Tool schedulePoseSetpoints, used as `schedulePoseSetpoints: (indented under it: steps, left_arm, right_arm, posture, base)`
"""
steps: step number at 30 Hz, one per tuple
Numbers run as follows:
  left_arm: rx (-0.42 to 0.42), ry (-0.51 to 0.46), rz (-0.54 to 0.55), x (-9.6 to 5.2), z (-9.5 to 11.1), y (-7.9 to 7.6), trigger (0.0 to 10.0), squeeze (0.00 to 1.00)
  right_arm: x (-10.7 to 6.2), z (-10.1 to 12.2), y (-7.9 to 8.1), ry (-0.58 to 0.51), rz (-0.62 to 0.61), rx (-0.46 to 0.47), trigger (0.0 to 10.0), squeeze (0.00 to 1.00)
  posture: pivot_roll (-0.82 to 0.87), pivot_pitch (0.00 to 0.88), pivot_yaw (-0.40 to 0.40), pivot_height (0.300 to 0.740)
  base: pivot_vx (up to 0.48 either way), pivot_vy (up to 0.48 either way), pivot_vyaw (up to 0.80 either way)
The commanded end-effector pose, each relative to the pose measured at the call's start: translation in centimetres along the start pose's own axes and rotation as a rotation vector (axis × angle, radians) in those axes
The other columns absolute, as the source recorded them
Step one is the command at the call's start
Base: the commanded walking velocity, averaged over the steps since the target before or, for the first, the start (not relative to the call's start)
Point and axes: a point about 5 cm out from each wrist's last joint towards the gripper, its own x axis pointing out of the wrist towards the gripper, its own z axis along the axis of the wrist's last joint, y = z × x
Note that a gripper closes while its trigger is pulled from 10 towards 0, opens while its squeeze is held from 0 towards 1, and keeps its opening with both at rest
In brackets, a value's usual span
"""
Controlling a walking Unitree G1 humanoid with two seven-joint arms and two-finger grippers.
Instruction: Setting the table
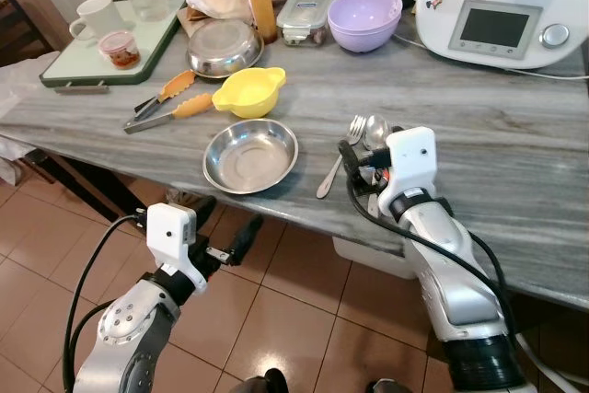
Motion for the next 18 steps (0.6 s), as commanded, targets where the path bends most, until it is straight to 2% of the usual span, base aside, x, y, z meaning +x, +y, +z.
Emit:
schedulePoseSetpoints:
  steps: [1, 3, 8, 18]
  left_arm:
    - [-0.008, 0.016, 0.013, -0.3, -0.4, 0.3, 10.0, 0.0]
    - [-0.012, 0.02, 0.006, -0.3, -0.5, 0.1, 10.0, 0.0]
    - [-0.017, 0.027, -0.003, -0.3, -0.6, 0.0, 10.0, 0.0]
    - [-0.014, 0.033, 0.0, -0.4, -0.6, 0.1, 10.0, 0.0]
  right_arm:
    - [-0.7, 0.0, -0.4, 0.006, -0.029, -0.01, 10.0, 0.13]
    - [-1.6, -0.8, -0.9, 0.053, -0.047, -0.04, 10.0, 0.13]
    - [-2.5, -2.0, -1.5, 0.128, -0.088, -0.052, 10.0, 0.13]
    - [-3.3, -2.8, -0.4, 0.199, -0.076, 0.001, 10.0, 0.14]
  posture:
    - [-0.16, 0.171, 0.166, 0.74]
    - [-0.17, 0.177, 0.17, 0.74]
    - [-0.18, 0.188, 0.176, 0.74]
    - [-0.17, 0.194, 0.178, 0.74]
  base:
    - [0.0, 0.0, 0.0]
    - [0.0, 0.0, 0.0]
    - [0.0, 0.0, 0.0]
    - [0.0, 0.0, 0.0]
